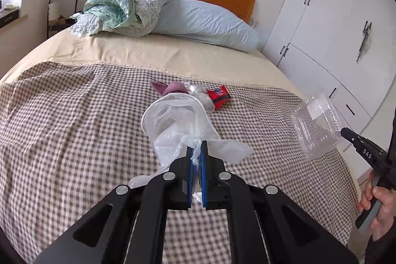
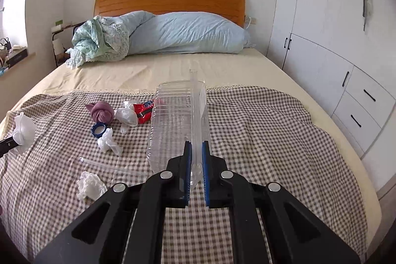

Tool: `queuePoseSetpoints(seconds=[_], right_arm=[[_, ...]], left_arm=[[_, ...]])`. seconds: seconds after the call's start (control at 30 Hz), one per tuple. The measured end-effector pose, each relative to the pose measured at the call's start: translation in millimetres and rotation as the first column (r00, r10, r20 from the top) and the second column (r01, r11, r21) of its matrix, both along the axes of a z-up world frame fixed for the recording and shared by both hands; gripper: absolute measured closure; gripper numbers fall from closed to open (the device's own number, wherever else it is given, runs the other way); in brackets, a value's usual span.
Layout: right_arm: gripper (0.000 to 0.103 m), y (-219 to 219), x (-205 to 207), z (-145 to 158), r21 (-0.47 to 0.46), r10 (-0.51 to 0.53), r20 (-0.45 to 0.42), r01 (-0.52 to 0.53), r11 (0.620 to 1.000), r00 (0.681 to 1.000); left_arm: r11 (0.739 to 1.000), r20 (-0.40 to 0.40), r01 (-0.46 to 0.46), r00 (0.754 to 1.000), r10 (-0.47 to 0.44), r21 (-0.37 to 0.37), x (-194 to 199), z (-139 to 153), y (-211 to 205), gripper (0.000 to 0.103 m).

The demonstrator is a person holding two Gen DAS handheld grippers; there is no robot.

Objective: Collect trash
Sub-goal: 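Carry the white plastic bag and clear plastic box to the trash bin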

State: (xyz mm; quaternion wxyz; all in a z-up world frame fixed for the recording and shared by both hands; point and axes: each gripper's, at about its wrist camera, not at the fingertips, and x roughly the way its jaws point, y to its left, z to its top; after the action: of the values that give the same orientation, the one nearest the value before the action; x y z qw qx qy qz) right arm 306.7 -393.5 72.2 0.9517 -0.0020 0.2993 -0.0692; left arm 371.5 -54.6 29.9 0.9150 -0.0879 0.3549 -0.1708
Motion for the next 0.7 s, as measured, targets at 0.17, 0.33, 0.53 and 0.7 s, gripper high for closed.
queuePoseSetpoints(seconds=[0.17,0.33,0.53,0.7], right_arm=[[0.095,-27.8,-92.3,7.1,0.04,-0.009,0.031,0.007,0.999,0.999],[0.095,-56.7,-180.8,-4.8,0.053,-0.032,0.007,0.032,0.998,0.999],[0.095,-86.8,-273.1,-36.2,0.075,-0.082,-0.031,0.085,0.994,0.996],[0.095,-126.8,-355.2,-64.9,0.156,-0.179,-0.06,0.186,0.97,0.982]], left_arm=[[0.999,-0.028,0.049,0.998,-0.049,-0.009,-74.8,-4.9,-26.6,0.101],[0.993,-0.067,0.111,0.991,-0.113,-0.032,-135.2,-9.5,-58.1,0.101],[0.974,-0.062,0.227,0.972,-0.227,-0.009,-208.4,0.1,-115.6,0.101],[0.933,-0.06,0.359,0.932,-0.357,0.031,-259.6,6.3,-179.1,0.101]])
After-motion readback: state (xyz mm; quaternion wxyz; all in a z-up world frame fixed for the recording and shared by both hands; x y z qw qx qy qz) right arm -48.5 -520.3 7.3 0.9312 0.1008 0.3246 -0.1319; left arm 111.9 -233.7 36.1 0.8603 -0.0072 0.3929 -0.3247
